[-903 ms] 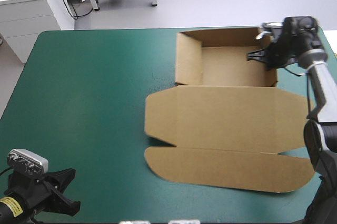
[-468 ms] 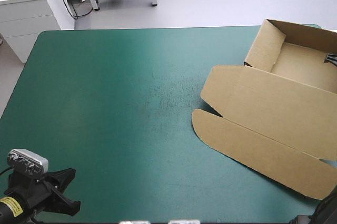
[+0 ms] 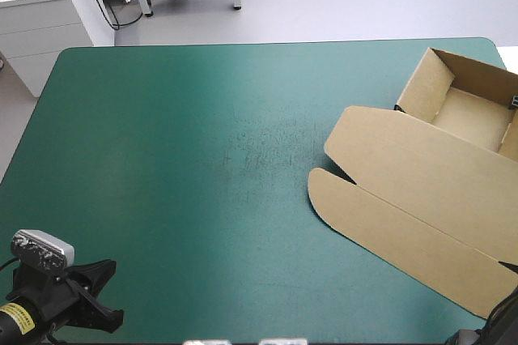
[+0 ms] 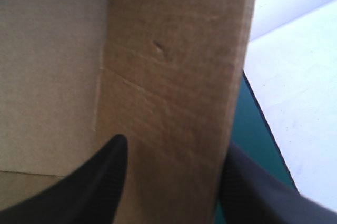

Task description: Fold the box

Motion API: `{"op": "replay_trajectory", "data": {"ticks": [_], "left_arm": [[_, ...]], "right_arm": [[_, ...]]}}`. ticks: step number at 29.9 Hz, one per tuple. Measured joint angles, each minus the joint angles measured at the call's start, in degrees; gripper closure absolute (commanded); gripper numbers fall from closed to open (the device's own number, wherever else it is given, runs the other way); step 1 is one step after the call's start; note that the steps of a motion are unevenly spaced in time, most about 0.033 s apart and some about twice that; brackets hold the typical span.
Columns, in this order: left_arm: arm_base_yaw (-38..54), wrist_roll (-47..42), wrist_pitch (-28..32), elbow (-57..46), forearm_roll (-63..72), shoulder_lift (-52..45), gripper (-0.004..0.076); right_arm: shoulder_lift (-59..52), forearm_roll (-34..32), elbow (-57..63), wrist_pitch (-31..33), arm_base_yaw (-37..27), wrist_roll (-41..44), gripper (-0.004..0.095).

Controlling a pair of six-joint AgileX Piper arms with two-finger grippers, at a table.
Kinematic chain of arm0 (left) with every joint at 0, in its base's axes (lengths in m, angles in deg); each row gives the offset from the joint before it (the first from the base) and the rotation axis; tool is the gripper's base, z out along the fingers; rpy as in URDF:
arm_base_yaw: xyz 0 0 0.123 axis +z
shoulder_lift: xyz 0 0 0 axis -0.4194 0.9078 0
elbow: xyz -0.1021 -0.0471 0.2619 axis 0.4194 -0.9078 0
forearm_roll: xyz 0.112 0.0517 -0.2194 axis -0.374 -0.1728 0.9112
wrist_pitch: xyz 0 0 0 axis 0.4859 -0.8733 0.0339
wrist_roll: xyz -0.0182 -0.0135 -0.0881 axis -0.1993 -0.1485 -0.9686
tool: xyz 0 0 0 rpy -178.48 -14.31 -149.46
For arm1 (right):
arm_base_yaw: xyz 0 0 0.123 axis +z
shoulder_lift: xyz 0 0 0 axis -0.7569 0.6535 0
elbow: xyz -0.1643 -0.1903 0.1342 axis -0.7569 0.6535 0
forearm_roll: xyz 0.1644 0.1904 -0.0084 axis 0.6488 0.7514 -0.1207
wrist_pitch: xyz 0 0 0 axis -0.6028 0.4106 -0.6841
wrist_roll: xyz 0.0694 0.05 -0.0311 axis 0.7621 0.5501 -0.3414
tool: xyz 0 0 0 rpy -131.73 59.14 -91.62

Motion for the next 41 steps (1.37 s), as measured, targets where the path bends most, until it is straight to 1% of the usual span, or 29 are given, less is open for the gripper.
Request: {"op": "replay_trajectory", "data": {"ticks": [1,2,8,10,11,12,13,14,17,18,20,25,31,33,37,41], "left_arm": [[0.0,0.0,0.0,0.0,0.0,0.0,0.0732],[0.0,0.0,0.0,0.0,0.0,0.0,0.0732],[0.0,0.0,0.0,0.0,0.0,0.0,0.0732],[0.0,0.0,0.0,0.0,0.0,0.0,0.0732],[0.0,0.0,0.0,0.0,0.0,0.0,0.0732],[0.0,0.0,0.0,0.0,0.0,0.0,0.0732],[0.0,0.0,0.0,0.0,0.0,0.0,0.0732],[0.0,0.0,0.0,0.0,0.0,0.0,0.0732],[0.0,0.0,0.0,0.0,0.0,0.0,0.0732],[0.0,0.0,0.0,0.0,0.0,0.0,0.0732],[0.0,0.0,0.0,0.0,0.0,0.0,0.0732],[0.0,0.0,0.0,0.0,0.0,0.0,0.0732],[0.0,0.0,0.0,0.0,0.0,0.0,0.0732],[0.0,0.0,0.0,0.0,0.0,0.0,0.0732],[0.0,0.0,0.26,0.0,0.0,-0.42,0.0732],[0.0,0.0,1.78,-0.08,0.0,-2.74,0.0732]], "right_arm": [[0.0,0.0,0.0,-0.06,0.0,0.12,0.0105],[0.0,0.0,0.0,-0.06,0.0,0.29,0.0093],[-3.63,0.69,0.0,-0.06,0.0,0.64,0.0098],[-6.38,2.4,0.0,-0.06,0.0,0.64,0.0125],[-8.06,3.94,0.0,-0.02,0.0,0.56,0.0167],[-9.81,5.82,0.0,0.0,0.0,0.29,0.0219],[-11.24,8.24,0.07,0.0,0.0,-0.06,0.0309],[-13.07,11.19,0.55,0.0,0.0,-0.52,0.0424],[-18.64,18.99,3.17,0.06,0.57,-3.55,0.0834],[-20.44,21.37,4.79,0.14,1.22,-5.37,0.0926],[-23.56,23.47,7.36,0.2,3.07,-7.62,0.0907],[-31.79,25.82,12.96,0.24,10.67,-9.92,0.0907],[-42.27,26.55,20.5,-0.55,22.59,-11.82,0.0908],[-46.32,26.6,24.97,-2.66,26.82,-13.48,0.0908],[-55.11,26.6,36.17,-9.93,33.28,-17.39,0.0908],[-62.95,26.63,46.34,-14.81,35.49,-18.86,0.0908]]}}
